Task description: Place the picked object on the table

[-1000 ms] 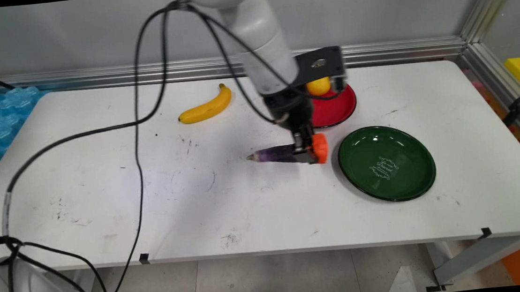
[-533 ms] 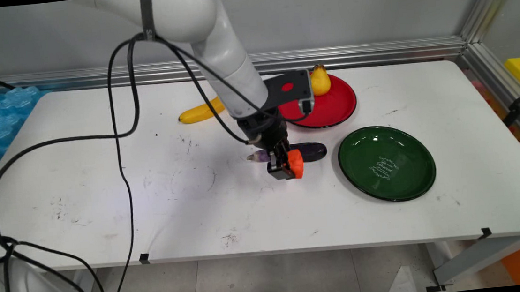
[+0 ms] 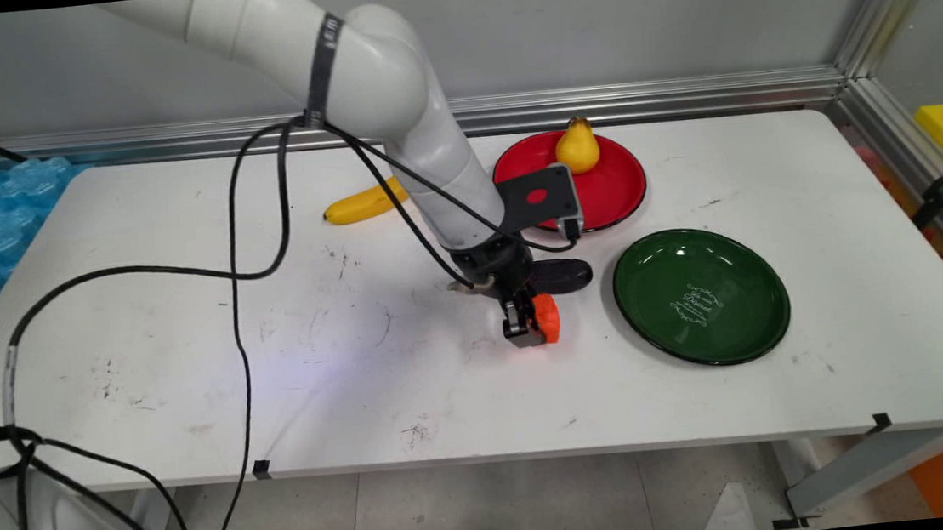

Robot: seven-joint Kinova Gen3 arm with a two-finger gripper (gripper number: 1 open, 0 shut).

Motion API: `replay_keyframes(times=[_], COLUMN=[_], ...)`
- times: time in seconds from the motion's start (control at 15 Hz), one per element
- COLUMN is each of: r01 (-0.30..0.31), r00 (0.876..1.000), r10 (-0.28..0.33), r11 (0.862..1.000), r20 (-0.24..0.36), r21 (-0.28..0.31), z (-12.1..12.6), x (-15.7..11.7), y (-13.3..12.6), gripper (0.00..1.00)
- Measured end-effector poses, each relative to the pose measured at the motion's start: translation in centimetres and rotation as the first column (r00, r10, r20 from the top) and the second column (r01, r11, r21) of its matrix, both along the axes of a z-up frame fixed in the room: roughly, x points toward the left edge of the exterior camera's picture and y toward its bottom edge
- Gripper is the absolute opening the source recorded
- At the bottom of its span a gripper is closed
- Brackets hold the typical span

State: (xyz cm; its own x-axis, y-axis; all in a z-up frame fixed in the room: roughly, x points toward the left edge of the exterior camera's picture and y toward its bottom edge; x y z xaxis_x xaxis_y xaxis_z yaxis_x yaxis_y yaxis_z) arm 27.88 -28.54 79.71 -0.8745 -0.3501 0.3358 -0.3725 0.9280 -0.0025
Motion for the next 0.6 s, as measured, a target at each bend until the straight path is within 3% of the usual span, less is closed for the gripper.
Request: replay_keyframes(times=[0.33, 0.4, 0.6], r01=[-0.013, -0.010, 0.010], r00=[1.000, 1.000, 0.999], r10=[0.013, 0.010, -0.010], r11=[1.000, 1.000, 1.000], r20=[-0.008, -0.013, -0.033], r21=[0.000, -0.002, -0.009], z=[-1.6, -1.8, -1.9], x=[-0.8, -0.9, -1.3], y=[-0.5, -0.5, -0.8], gripper=[0.00, 1.00, 1.00])
